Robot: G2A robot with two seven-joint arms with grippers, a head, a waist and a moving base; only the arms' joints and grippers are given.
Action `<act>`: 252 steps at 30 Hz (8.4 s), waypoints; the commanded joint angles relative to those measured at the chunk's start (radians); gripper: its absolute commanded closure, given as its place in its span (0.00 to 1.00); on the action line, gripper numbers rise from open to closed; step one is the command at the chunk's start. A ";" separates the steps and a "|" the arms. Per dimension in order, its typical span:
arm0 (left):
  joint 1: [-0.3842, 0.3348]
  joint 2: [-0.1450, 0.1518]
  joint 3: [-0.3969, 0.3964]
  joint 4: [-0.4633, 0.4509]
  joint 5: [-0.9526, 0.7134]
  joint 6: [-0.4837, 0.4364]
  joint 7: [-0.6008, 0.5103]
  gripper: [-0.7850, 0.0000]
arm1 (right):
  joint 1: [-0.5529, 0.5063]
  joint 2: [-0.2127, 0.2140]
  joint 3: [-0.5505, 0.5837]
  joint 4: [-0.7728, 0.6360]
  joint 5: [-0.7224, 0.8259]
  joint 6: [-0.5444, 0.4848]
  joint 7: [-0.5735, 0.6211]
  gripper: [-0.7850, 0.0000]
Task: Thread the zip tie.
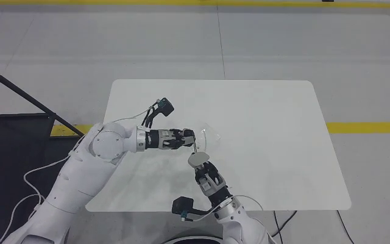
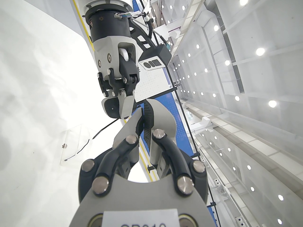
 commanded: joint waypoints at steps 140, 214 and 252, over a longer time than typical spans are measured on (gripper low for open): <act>0.271 0.003 -0.120 -0.272 0.205 0.077 0.321 1.00 | -0.168 0.005 0.117 -0.111 0.767 0.111 -0.078 0.00; 0.289 -0.017 -0.138 -0.235 0.169 0.041 0.338 1.00 | 0.187 0.047 0.206 0.216 2.267 -0.605 0.342 1.00; 0.307 -0.001 -0.230 -0.135 -0.229 -0.015 0.128 0.63 | 0.276 0.115 0.343 0.388 3.003 -0.769 0.891 1.00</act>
